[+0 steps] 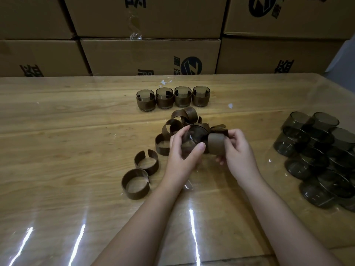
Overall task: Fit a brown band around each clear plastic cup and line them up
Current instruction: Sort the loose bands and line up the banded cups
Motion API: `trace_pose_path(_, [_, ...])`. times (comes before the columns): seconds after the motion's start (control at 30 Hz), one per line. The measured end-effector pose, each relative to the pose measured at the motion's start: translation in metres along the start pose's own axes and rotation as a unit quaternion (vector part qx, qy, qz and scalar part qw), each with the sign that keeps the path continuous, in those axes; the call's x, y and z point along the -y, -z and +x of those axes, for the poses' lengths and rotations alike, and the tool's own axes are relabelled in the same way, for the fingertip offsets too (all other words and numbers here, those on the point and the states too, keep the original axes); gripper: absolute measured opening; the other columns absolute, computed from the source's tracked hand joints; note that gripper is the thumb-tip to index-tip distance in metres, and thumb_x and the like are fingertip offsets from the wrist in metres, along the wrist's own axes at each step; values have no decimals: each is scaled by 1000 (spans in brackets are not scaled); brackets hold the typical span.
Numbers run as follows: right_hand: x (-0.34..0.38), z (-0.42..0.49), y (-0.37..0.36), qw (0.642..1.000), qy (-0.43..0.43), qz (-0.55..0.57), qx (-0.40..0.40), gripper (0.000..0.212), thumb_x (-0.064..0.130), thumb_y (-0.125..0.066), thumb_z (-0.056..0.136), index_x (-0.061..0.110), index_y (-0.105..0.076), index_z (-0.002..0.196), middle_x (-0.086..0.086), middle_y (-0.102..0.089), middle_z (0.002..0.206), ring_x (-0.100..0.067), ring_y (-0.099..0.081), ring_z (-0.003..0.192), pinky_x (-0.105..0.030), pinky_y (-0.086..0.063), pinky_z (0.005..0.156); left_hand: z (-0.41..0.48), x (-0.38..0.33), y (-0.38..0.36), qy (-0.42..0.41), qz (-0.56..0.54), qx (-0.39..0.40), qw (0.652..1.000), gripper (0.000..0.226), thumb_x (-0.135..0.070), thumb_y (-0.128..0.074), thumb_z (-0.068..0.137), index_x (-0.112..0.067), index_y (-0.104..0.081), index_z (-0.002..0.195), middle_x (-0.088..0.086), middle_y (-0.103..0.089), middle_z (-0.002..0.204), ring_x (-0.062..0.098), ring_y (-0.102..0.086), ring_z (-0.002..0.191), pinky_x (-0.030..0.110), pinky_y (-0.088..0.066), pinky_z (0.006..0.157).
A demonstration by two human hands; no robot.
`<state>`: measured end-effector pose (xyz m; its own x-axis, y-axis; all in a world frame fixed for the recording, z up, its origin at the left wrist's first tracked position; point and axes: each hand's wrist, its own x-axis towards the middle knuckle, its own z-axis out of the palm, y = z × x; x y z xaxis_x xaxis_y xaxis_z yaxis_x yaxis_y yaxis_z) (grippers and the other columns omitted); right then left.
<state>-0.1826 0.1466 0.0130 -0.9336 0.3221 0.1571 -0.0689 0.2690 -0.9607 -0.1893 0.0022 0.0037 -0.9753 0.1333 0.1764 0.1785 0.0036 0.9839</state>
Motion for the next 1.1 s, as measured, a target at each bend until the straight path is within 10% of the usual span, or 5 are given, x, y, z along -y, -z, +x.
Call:
trace_pose_path(0.27, [-2, -13, -12, 995, 98, -13, -1, 22, 34, -35, 99, 32, -57, 102, 12, -64, 89, -8, -61, 82, -32, -50, 69, 1, 1, -3, -21, 46, 9, 999, 76, -65, -57, 58, -39, -37, 127, -7, -35, 130, 8, -46, 120, 27, -49, 98])
trace_pose_path(0.37, [-4, -16, -15, 988, 141, -60, -16, 33, 38, -33, 97, 28, -58, 114, 4, -60, 108, 3, -56, 99, -15, -46, 79, 1, 2, -2, -35, 50, 13, 998, 77, -65, -57, 58, -37, -36, 127, -7, -34, 128, -8, -44, 113, 3, -42, 84])
trace_pose_path(0.63, [-3, -18, -13, 974, 202, -102, -12, 43, 44, -31, 94, 30, -57, 125, 16, -50, 108, 17, -47, 102, -2, -39, 79, 1, 6, -3, -53, 55, 28, 997, 74, -64, -59, 61, -38, -37, 127, -18, -32, 125, -22, -40, 108, 1, -40, 85])
trace_pose_path(0.8, [4, -16, -6, 990, 109, -3, 94, 49, 70, -30, 84, 52, -40, 129, 46, -50, 113, 17, -47, 114, -4, -39, 89, -1, 5, -3, -60, 43, 23, 997, 62, -62, -57, 63, -43, -41, 120, -9, -39, 126, 3, -46, 119, 8, -42, 90])
trace_pose_path(1.1, [0, -17, -14, 992, 36, 49, 107, 59, 58, -26, 91, 26, -57, 129, 15, -64, 116, 9, -54, 111, -7, -40, 90, 1, 5, -3, -71, 38, 9, 997, 70, -59, -55, 65, -25, -46, 125, -3, -44, 122, -20, -44, 103, 2, -38, 84])
